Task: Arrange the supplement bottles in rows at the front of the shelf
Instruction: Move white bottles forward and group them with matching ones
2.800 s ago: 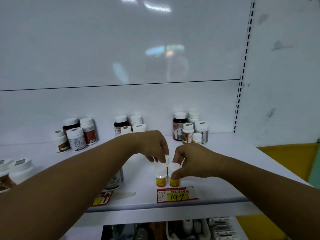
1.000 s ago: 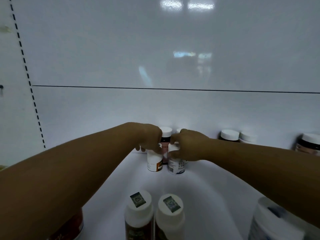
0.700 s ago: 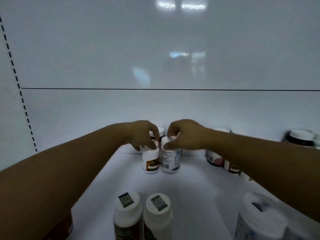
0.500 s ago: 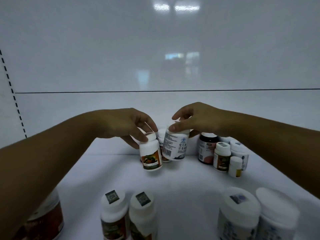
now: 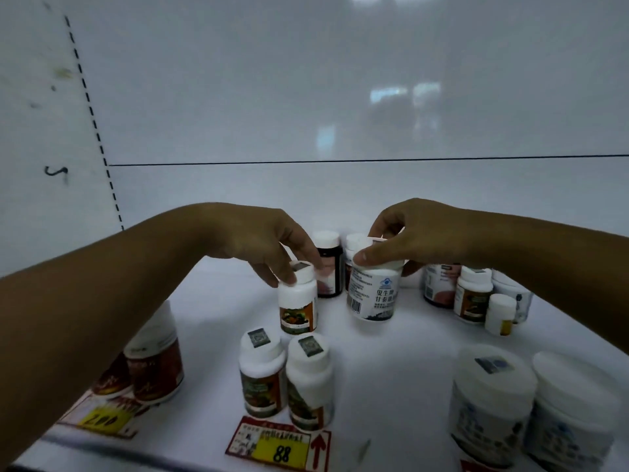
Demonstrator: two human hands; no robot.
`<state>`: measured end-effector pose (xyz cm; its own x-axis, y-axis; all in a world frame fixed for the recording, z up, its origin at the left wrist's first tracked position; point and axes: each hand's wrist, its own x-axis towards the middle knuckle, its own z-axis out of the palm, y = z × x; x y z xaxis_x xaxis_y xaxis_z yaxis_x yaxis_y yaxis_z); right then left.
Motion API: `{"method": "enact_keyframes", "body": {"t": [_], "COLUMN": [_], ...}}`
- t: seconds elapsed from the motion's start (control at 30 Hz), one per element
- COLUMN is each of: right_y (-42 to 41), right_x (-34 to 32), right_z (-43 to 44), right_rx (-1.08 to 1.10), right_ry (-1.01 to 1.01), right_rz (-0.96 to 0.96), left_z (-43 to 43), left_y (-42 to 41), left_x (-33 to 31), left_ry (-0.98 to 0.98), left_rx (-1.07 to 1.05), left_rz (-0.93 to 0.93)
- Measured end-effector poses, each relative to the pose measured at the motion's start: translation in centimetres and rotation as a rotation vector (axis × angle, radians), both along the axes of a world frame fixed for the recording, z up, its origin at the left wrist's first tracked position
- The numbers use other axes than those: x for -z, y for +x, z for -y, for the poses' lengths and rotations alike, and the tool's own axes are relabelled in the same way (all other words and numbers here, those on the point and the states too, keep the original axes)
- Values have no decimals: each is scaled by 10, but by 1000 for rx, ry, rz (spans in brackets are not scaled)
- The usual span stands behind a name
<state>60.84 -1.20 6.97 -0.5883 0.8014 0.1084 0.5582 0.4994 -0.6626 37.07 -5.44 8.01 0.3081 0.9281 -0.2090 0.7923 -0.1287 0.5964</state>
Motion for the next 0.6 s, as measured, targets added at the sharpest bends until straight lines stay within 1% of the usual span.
{"method": "enact_keyframes", "body": {"t": [0.27, 0.5, 0.6], "right_y": [-19, -5, 7], "right_x": [11, 14, 13], "right_z": [3, 3, 8], "right_rx": [9, 34, 33], "right_ry": [13, -3, 2], "right_rz": [94, 138, 182], "left_z": [15, 12, 10], "left_y": [-5, 3, 2], "left_x": [23, 27, 26], "left_ry": [-54, -108, -135], "left_rx": [-47, -45, -51], "left_rz": [-142, -256, -270]}}
